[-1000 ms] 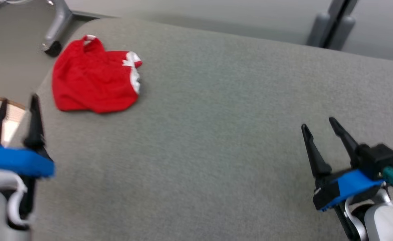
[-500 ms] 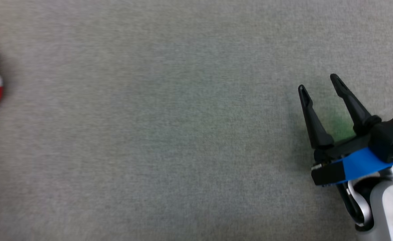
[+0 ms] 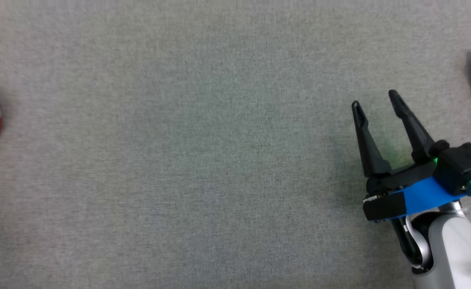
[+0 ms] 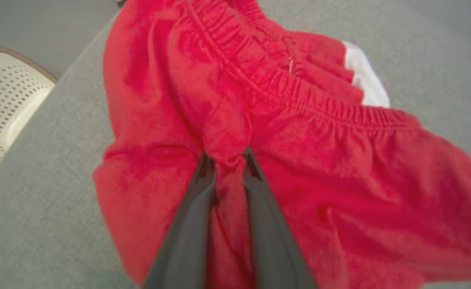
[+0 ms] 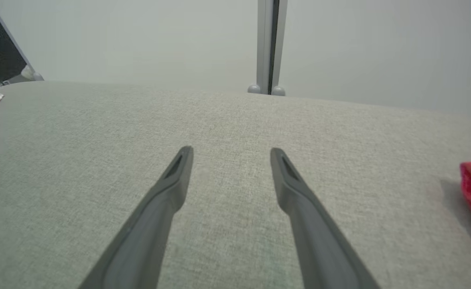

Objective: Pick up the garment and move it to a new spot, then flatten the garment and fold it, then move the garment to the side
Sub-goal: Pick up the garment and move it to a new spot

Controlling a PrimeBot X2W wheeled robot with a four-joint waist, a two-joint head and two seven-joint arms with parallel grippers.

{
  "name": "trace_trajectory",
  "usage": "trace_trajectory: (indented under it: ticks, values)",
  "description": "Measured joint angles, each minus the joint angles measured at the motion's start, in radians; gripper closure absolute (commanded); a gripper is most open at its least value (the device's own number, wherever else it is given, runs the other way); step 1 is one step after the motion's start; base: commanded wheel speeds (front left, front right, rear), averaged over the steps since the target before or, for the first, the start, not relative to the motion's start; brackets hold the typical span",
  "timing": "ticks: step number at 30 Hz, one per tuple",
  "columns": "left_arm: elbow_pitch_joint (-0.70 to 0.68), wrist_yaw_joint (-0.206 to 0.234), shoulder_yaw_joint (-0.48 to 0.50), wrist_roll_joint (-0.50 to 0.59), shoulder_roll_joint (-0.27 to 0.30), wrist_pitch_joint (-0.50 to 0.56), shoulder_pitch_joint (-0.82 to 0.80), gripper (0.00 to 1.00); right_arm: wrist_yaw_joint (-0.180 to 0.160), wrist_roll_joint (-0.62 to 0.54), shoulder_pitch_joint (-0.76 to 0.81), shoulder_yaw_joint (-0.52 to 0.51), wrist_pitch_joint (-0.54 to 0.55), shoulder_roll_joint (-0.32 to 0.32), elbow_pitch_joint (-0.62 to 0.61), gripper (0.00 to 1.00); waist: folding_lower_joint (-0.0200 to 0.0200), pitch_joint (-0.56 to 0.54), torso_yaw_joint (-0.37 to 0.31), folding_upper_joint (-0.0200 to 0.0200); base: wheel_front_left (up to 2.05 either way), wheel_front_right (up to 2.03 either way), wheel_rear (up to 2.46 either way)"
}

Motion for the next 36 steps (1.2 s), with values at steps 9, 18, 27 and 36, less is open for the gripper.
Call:
trace_trajectory:
  ticks: [9,18,27,36]
  values:
    - [-0.133,-0.092,-0.082,0.055,0.093,-0.012,-0.060,1.00,0.000,0.046,0.019,0.011,-0.030,0.019,0.088,0.00,-0.0005,-0.222,0.014,0.0000,0.00,0.00,0.00]
    - [-0.361,-0.122,-0.227,0.028,0.015,0.067,-0.198,1.00,0.000,0.058,0.095,-0.023,-0.031,0.030,0.094,0.00,-0.0005,-0.385,-0.061,0.0000,0.00,0.00,0.00]
    - [-0.547,-0.132,-0.478,-0.042,-0.209,0.155,-0.164,1.00,0.000,0.057,0.138,-0.026,-0.008,0.037,0.072,0.00,-0.0003,-0.423,-0.190,0.0000,0.00,0.00,0.00]
    - [-0.383,-0.150,-0.690,-0.011,-0.362,0.063,-0.016,1.00,0.000,0.059,0.140,-0.019,-0.001,0.043,0.055,0.00,-0.0001,-0.363,-0.273,0.0000,0.00,0.00,0.00]
